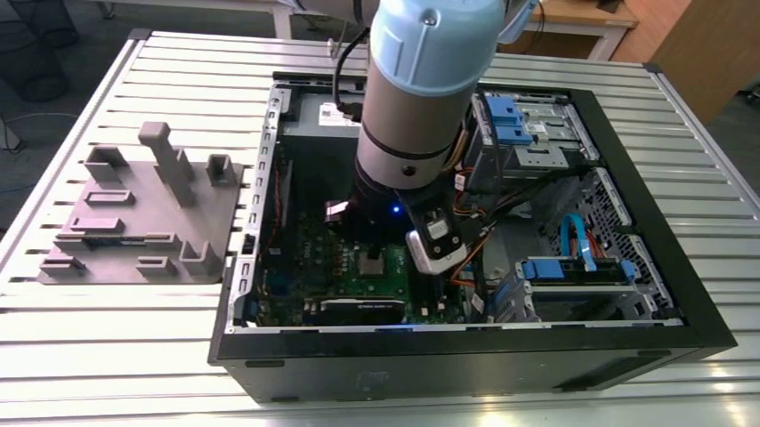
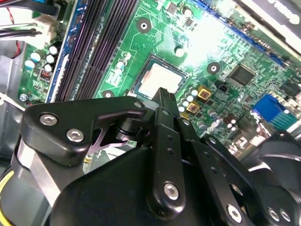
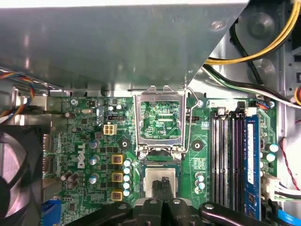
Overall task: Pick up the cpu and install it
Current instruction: 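Close the cpu cover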
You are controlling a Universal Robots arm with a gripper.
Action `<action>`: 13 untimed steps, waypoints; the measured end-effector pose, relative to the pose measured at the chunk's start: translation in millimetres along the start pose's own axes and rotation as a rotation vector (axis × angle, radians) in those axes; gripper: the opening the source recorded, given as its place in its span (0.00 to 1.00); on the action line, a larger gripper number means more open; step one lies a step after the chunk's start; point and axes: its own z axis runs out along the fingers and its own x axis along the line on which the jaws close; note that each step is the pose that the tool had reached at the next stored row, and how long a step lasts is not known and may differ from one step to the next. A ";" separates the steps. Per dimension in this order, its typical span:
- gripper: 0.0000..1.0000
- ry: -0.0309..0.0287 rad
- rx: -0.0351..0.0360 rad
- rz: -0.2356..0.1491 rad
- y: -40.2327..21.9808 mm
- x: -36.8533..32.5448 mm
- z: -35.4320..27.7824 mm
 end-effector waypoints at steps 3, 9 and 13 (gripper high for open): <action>0.11 -0.0014 0.0001 0.000 0.4 0.3 -6.9; 0.11 -0.0146 0.0001 -0.001 1.5 1.2 -21.4; 0.11 -0.0423 0.0002 -0.002 1.5 1.2 -22.3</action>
